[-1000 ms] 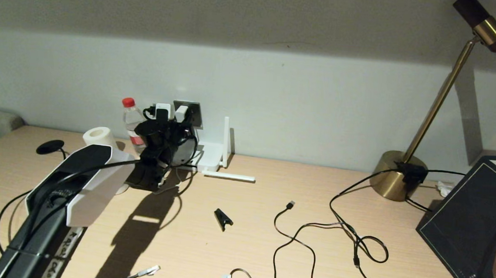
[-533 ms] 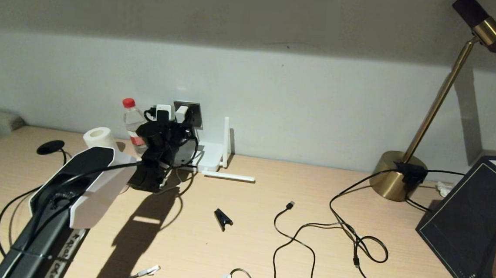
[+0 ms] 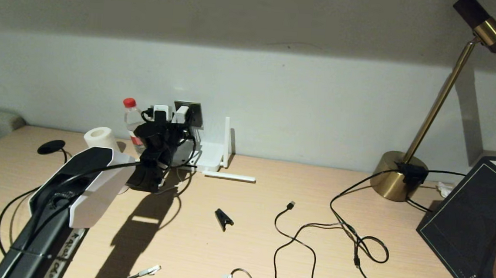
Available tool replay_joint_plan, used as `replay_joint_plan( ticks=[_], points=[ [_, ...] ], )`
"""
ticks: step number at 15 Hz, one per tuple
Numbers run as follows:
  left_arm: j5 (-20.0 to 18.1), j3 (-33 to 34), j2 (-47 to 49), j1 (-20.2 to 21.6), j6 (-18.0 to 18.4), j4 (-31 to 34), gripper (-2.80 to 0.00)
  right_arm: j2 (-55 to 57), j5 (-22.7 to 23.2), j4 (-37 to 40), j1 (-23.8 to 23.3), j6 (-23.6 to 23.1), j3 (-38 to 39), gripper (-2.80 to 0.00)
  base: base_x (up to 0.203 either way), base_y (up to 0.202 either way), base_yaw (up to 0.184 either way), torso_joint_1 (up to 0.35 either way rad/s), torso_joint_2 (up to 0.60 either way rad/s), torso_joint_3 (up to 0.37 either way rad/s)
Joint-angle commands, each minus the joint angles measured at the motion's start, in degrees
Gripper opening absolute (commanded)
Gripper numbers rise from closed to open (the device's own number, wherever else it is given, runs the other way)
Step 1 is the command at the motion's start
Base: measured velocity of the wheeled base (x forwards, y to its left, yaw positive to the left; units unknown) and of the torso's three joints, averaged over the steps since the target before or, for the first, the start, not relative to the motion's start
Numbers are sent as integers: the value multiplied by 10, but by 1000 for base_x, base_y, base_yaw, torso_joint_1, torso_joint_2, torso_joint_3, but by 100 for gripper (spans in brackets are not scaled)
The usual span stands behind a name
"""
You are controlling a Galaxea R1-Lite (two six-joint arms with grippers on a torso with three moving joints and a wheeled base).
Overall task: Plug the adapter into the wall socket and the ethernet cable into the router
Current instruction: Plug plug into socket
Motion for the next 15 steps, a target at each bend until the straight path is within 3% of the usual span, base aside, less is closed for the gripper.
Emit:
replay_joint_plan(
  ticks=[1, 15],
  points=[
    [0, 0, 0, -1, 0, -4, 0, 0, 0, 0, 0, 0, 20, -280, 0, 0, 0, 0, 0, 0],
    [-3, 61, -23, -19, 0, -54, 0, 0, 1, 0, 0, 0, 20, -280, 0, 0, 0, 0, 0, 0]
  ],
)
